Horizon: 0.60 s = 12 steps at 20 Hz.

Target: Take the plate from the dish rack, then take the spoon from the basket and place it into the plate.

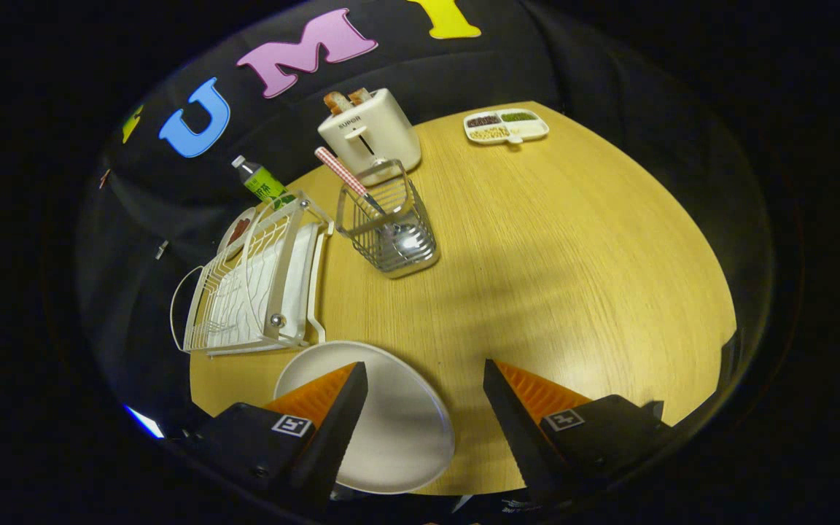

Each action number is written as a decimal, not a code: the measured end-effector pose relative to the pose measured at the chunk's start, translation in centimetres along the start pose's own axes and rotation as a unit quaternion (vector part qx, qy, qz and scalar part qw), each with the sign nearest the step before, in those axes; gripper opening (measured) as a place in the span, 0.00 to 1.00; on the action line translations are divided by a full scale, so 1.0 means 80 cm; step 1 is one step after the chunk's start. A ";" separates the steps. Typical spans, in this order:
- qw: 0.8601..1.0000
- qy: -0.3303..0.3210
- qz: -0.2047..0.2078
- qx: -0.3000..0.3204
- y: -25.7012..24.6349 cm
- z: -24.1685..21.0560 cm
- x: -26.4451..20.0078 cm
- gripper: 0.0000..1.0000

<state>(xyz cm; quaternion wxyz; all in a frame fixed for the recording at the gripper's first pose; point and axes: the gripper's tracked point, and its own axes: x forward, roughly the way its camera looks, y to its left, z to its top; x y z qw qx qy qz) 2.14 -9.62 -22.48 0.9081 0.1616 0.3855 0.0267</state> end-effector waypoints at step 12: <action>0.978 -0.146 0.002 -0.148 0.104 0.173 -0.026 0.98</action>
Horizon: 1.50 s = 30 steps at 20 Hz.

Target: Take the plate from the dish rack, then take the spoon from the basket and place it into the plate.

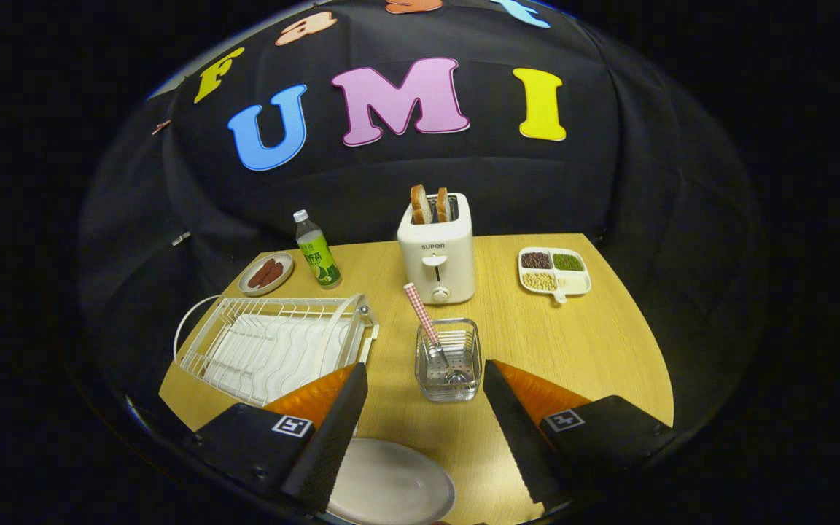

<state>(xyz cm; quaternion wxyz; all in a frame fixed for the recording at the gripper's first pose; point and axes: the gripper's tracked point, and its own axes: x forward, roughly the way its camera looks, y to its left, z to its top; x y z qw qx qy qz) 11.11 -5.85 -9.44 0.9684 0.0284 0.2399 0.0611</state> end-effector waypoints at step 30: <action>0.997 0.075 -0.008 -0.004 0.004 0.001 0.233 0.44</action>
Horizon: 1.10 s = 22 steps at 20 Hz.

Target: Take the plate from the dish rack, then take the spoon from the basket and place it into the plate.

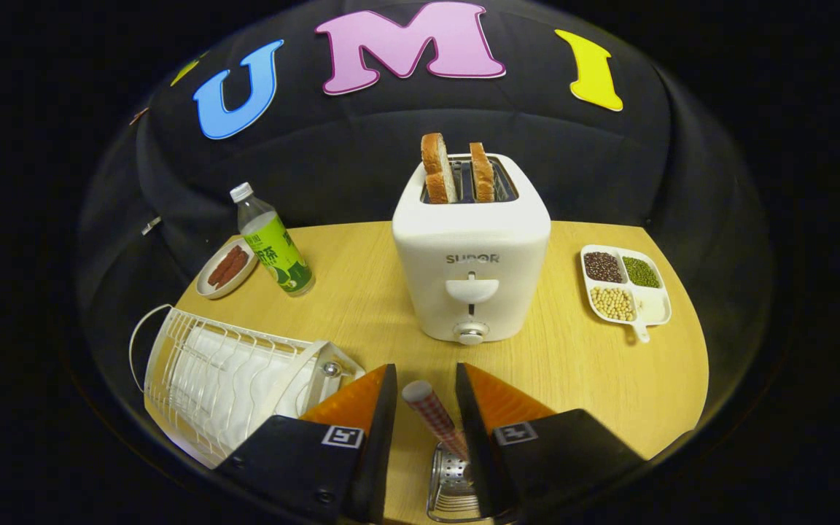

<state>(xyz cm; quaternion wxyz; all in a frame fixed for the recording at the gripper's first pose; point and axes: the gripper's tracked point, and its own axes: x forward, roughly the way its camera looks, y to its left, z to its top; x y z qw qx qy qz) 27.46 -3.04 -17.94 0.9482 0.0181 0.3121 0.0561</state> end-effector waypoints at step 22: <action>0.991 -0.109 -0.065 0.040 -0.049 0.134 -0.156 0.13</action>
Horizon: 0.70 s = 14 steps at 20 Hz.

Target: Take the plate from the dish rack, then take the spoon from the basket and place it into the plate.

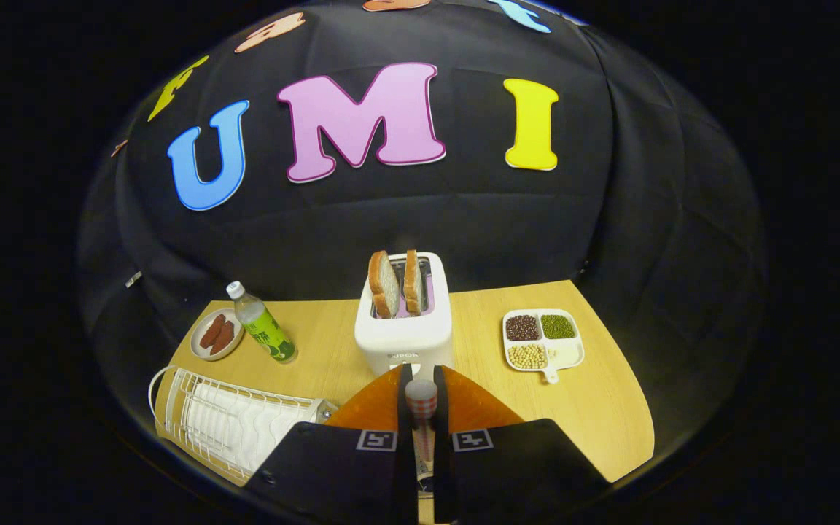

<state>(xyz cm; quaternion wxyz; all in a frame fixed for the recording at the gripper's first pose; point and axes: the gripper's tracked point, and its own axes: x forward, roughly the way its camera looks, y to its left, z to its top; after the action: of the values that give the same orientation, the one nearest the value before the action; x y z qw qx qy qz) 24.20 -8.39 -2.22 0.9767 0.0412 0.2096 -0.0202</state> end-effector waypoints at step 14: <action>0.998 0.044 0.038 0.016 0.030 -0.100 -0.131 0.13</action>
<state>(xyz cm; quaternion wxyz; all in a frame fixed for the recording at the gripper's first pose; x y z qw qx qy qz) 11.53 -5.05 -5.02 0.9657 0.0661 0.2508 0.0157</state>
